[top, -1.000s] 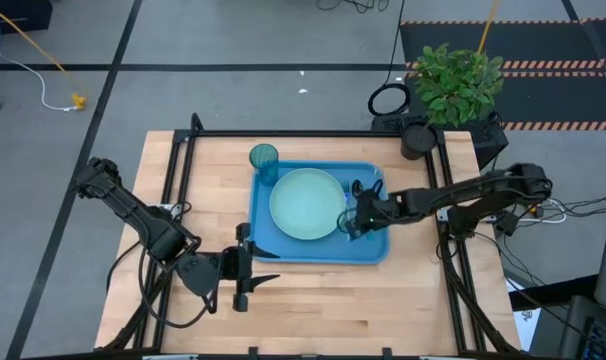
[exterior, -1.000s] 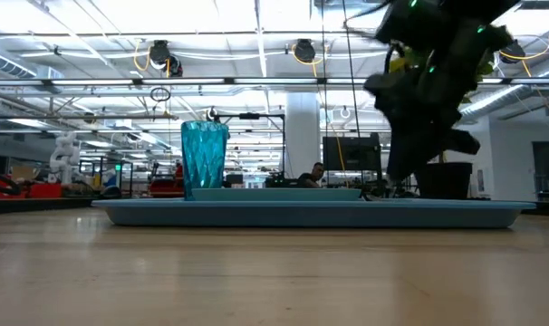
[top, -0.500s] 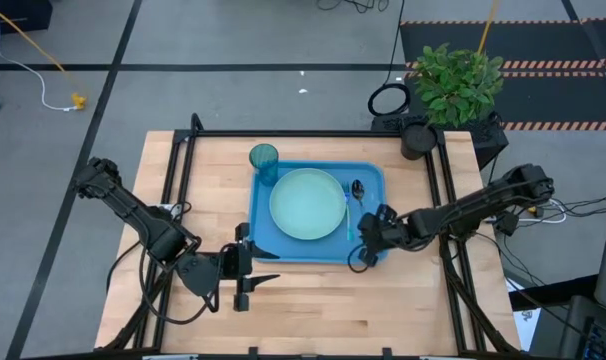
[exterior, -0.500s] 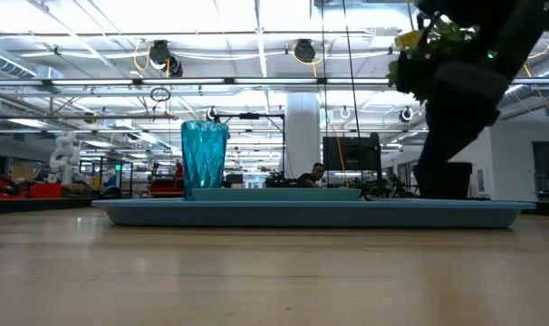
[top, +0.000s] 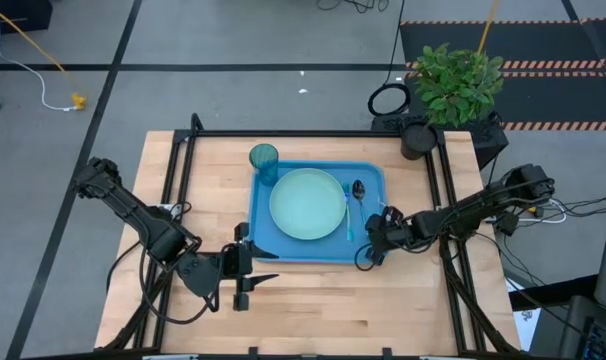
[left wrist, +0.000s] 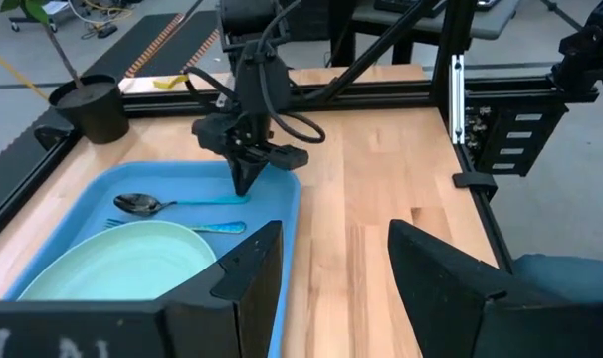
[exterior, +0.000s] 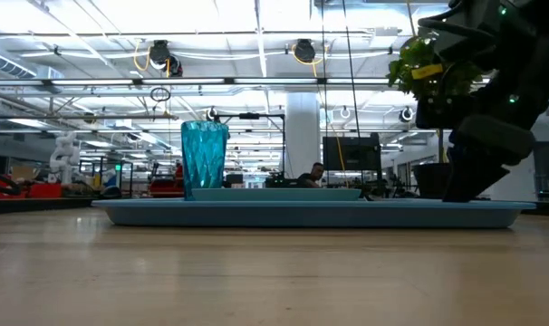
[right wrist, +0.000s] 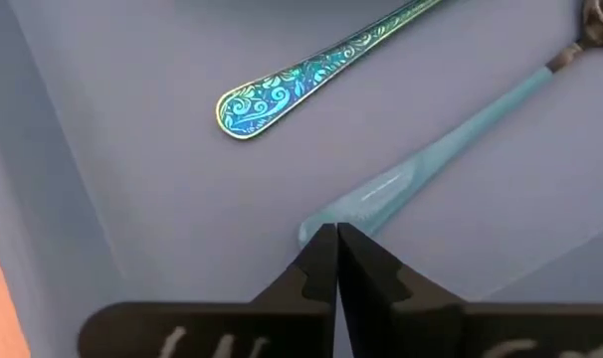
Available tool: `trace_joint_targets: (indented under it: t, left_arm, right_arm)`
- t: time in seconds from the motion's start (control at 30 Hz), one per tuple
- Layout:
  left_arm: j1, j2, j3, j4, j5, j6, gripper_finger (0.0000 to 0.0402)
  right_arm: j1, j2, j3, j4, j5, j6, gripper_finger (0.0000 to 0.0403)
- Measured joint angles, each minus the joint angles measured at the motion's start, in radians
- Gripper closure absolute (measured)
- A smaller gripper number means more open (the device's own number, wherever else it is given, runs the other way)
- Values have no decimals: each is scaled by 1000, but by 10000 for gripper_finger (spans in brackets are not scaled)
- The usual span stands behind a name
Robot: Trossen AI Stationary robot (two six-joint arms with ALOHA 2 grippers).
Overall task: Pick and place plate/cup/fork/spoon on tray
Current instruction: Put the blue spoon on the blue serving tray
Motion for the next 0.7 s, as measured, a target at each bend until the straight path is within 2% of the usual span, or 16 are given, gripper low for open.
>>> trace_joint_targets:
  t: [0.7]
  left_arm:
    - [0, 0, 0, 1, 0, 25, 215]
  right_arm:
    - [-1, -13, -5, 24, -32, 27, 403]
